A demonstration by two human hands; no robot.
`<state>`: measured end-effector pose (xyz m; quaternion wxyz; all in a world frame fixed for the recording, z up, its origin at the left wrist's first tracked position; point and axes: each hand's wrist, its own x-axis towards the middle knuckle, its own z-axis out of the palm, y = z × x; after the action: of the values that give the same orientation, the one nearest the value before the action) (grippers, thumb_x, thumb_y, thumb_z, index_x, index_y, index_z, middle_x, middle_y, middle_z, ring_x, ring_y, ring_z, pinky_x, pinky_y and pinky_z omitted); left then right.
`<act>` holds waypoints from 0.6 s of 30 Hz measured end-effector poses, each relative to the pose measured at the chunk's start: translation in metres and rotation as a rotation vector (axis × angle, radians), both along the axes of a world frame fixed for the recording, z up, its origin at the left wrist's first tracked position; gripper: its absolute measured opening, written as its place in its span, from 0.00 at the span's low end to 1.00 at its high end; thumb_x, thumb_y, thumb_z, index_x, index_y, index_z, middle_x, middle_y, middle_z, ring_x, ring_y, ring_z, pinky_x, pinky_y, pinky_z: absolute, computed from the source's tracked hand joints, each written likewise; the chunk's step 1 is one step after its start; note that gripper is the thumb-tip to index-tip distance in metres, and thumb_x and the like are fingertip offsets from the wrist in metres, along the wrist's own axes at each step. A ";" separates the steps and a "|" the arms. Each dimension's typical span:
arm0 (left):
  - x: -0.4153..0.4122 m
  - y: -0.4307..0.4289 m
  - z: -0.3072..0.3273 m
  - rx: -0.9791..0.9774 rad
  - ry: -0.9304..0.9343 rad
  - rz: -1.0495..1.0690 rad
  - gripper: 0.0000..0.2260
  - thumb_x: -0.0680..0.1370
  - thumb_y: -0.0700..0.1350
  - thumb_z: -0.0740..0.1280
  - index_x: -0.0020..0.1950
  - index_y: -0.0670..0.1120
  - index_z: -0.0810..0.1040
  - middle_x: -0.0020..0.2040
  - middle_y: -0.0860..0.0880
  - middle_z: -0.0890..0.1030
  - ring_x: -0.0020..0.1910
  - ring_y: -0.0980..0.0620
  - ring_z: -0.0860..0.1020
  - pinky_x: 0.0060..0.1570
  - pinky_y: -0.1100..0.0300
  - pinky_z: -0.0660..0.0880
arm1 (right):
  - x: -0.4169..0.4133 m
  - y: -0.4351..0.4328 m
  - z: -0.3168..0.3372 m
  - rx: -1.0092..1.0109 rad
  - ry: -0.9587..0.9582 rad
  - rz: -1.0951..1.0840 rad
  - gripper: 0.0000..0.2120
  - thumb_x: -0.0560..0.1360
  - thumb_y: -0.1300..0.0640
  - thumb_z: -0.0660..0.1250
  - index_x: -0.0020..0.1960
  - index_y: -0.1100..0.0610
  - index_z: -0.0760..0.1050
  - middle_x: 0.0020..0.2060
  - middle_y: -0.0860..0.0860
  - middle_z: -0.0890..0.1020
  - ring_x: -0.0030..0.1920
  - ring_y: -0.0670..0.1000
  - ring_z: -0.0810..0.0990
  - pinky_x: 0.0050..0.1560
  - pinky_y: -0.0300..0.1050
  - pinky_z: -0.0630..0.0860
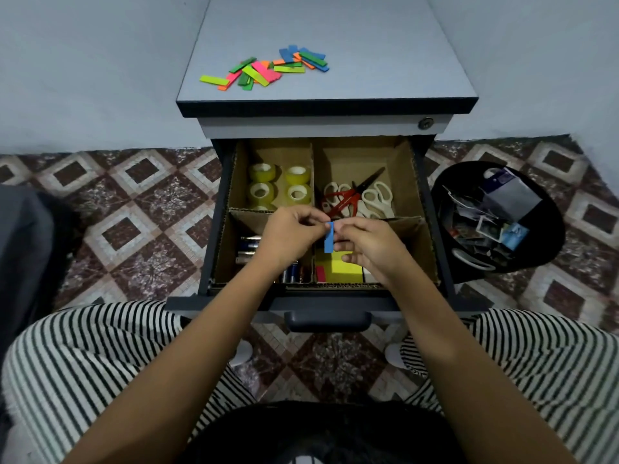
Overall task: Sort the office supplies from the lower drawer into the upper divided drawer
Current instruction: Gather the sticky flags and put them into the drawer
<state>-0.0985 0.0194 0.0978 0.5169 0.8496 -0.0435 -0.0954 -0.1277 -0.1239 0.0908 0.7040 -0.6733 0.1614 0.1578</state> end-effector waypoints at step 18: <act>0.003 0.004 -0.002 0.004 -0.001 -0.068 0.05 0.75 0.42 0.69 0.50 0.47 0.82 0.40 0.54 0.79 0.37 0.63 0.75 0.42 0.69 0.71 | 0.006 0.008 -0.009 -0.834 0.112 0.433 0.06 0.73 0.59 0.70 0.50 0.58 0.80 0.41 0.50 0.76 0.45 0.50 0.77 0.44 0.38 0.70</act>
<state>-0.0954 0.0233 0.0959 0.5116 0.8487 -0.0724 -0.1127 -0.1222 -0.1159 0.0814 0.3146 -0.9072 0.1048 0.2588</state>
